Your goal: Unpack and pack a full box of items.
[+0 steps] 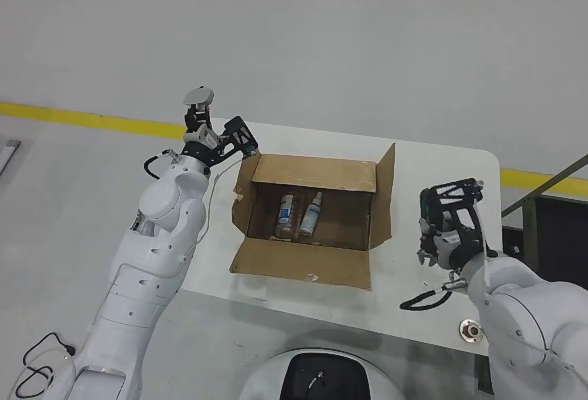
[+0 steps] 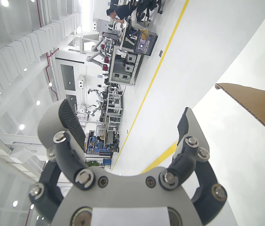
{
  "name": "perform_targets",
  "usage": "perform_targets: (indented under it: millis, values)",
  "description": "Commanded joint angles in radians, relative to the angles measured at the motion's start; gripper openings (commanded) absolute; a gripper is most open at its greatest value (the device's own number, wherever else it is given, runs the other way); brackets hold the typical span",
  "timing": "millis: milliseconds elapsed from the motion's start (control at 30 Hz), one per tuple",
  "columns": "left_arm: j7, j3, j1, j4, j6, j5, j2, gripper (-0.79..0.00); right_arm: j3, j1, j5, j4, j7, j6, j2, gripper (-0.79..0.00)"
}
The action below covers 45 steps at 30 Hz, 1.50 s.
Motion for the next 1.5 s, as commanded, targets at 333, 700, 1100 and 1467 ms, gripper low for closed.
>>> perform_targets:
  millis: [333, 700, 1100, 1467]
  values:
    - [0.000, 0.000, 0.000, 0.000, 0.000, 0.000, 0.000, 0.000, -0.234, 0.143, 0.045, 0.119, -0.113, 0.079, -0.020, -0.785]
    - [0.000, 0.000, 0.000, 0.000, 0.000, 0.000, 0.000, 0.000, -0.363, 0.207, -0.019, 0.333, -0.311, 0.165, -0.044, -0.785]
    - [0.000, 0.000, 0.000, 0.000, 0.000, 0.000, 0.000, 0.000, -0.462, 0.160, -0.191, 0.482, -0.482, 0.202, -0.056, -0.785]
    - [0.000, 0.000, 0.000, 0.000, 0.000, 0.000, 0.000, 0.000, -0.475, 0.161, -0.251, 0.602, -0.524, 0.220, -0.070, -0.785]
